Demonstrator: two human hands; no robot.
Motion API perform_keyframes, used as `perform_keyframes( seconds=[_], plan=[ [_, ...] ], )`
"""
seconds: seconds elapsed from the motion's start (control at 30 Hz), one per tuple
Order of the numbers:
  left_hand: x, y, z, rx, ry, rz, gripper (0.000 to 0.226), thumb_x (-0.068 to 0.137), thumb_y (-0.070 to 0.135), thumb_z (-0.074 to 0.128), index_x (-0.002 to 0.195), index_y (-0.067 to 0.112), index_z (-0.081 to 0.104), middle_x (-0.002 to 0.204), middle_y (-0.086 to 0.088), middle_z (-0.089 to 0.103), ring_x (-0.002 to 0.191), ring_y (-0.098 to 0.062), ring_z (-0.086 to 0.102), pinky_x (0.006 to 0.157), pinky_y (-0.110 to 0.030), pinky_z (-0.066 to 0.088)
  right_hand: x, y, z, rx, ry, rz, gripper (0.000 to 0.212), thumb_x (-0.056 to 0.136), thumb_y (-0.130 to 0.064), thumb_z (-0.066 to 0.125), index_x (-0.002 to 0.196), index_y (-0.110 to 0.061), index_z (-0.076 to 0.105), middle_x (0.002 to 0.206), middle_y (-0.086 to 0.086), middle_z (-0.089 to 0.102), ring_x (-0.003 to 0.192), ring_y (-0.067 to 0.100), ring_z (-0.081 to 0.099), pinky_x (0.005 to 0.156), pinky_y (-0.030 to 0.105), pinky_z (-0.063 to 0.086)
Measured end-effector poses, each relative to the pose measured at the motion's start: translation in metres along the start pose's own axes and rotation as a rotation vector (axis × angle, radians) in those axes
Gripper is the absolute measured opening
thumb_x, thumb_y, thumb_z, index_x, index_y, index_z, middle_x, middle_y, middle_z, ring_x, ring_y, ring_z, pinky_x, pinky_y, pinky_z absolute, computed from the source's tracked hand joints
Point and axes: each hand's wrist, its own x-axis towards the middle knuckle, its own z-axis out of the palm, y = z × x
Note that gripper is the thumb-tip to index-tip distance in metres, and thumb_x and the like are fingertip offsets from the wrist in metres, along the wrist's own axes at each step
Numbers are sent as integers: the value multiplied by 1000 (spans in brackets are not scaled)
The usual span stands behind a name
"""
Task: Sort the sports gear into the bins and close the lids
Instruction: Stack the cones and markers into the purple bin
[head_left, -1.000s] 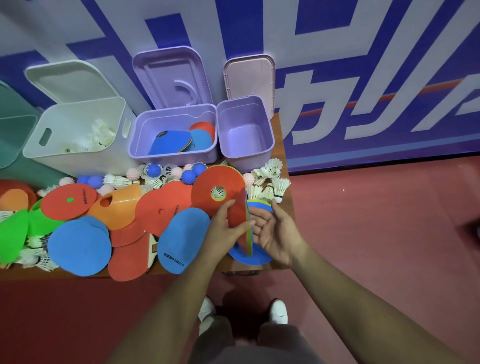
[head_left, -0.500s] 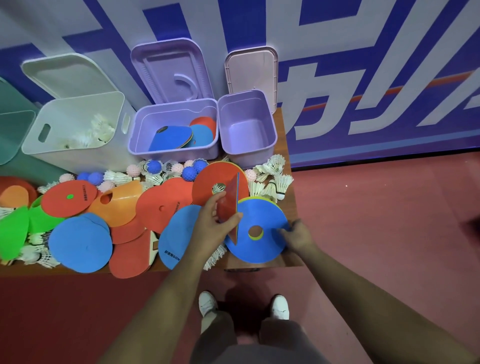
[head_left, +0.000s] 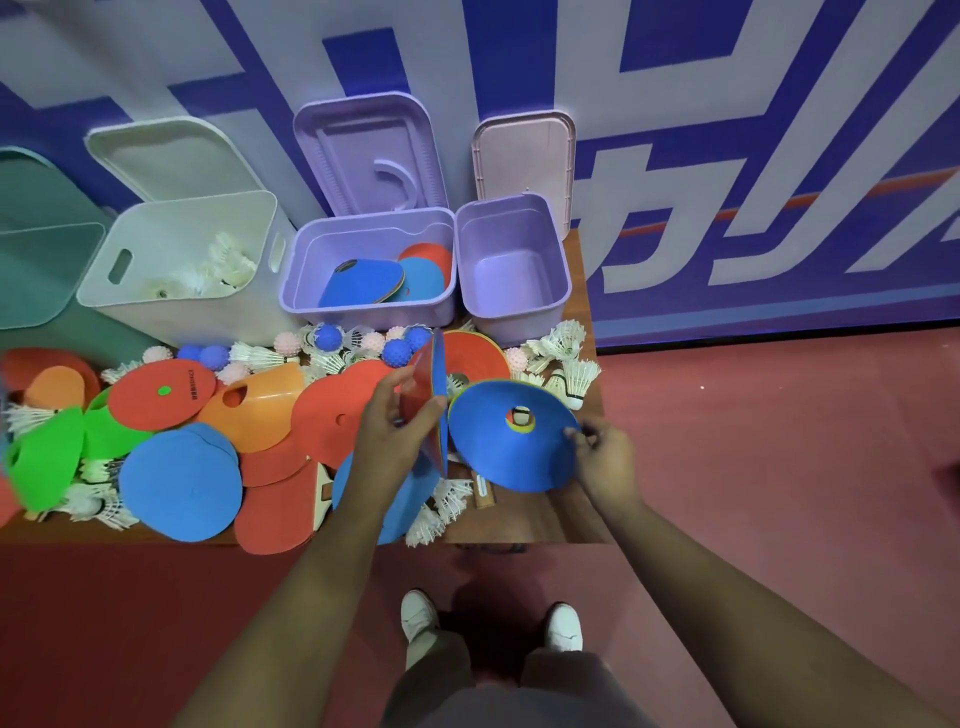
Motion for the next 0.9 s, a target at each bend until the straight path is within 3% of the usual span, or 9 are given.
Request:
perform_keyframes(
  seconds=[0.13, 0.23, 0.3, 0.37, 0.5, 0.67, 0.73, 0.8, 0.9],
  plan=[
    [10, 23, -21, -8, 0, 3, 43, 73, 49, 75, 112, 44, 58, 110, 0, 68, 106, -16, 64, 92, -35, 52, 2, -44, -4, -7, 30, -275, 16, 90, -5, 62, 98, -12, 74, 89, -5, 68, 84, 9, 61, 77, 21, 45],
    [8, 33, -25, 45, -131, -82, 34, 81, 38, 75, 111, 33, 59, 100, 8, 62, 95, -7, 61, 84, -26, 48, -3, -82, 2, 0, -72, -479, 20, 88, -1, 63, 97, -13, 76, 94, -5, 69, 89, 0, 59, 83, 12, 43],
    [-1, 36, -24, 59, -175, -149, 49, 72, 51, 73, 116, 35, 59, 100, 3, 61, 94, -9, 60, 86, -28, 47, -11, -103, 12, 43, -149, -546, 19, 87, -1, 64, 99, -11, 76, 98, -3, 71, 95, -2, 60, 87, 8, 40],
    [-7, 32, -25, 50, -207, -181, 65, 61, 62, 71, 120, 38, 57, 107, -2, 63, 99, -12, 63, 94, -30, 48, -18, -118, 25, 117, -178, -554, 20, 87, -1, 66, 102, -10, 76, 105, -1, 72, 101, -1, 60, 93, 9, 40],
    [-16, 20, -35, -55, -233, -225, 65, 66, 61, 76, 122, 36, 55, 117, -7, 65, 105, -15, 65, 100, -36, 49, -26, -132, 48, 222, -238, -474, 25, 86, 1, 65, 106, -11, 75, 110, -4, 70, 110, 5, 61, 99, 14, 42],
    [-21, 3, -50, -134, -234, -224, 60, 68, 46, 82, 120, 37, 55, 93, 7, 72, 89, 0, 68, 81, -20, 51, -38, -135, 70, 255, -366, -422, 30, 87, 7, 60, 111, -8, 72, 119, 0, 65, 111, -10, 56, 96, 7, 39],
    [-17, -6, -54, -106, -208, -202, 71, 61, 45, 86, 123, 36, 54, 99, 1, 73, 93, -4, 67, 87, -25, 52, -41, -139, 78, 289, -422, -434, 34, 89, 12, 54, 113, -5, 69, 124, 2, 62, 118, 0, 56, 98, 11, 41],
    [-11, -15, -59, -120, -171, -174, 66, 69, 25, 86, 126, 29, 52, 105, -5, 73, 93, -10, 69, 86, -31, 55, -43, -145, 85, 352, -483, -425, 41, 91, 16, 46, 116, -8, 66, 127, 2, 62, 124, 13, 56, 103, 25, 45],
    [1, -16, -68, -100, -106, -137, 58, 76, 13, 81, 122, 28, 50, 107, -3, 70, 88, -7, 69, 81, -26, 55, -36, -147, 89, 450, -530, -268, 44, 96, 13, 41, 131, -8, 55, 116, 3, 68, 112, 17, 65, 98, 31, 52]
  ],
)
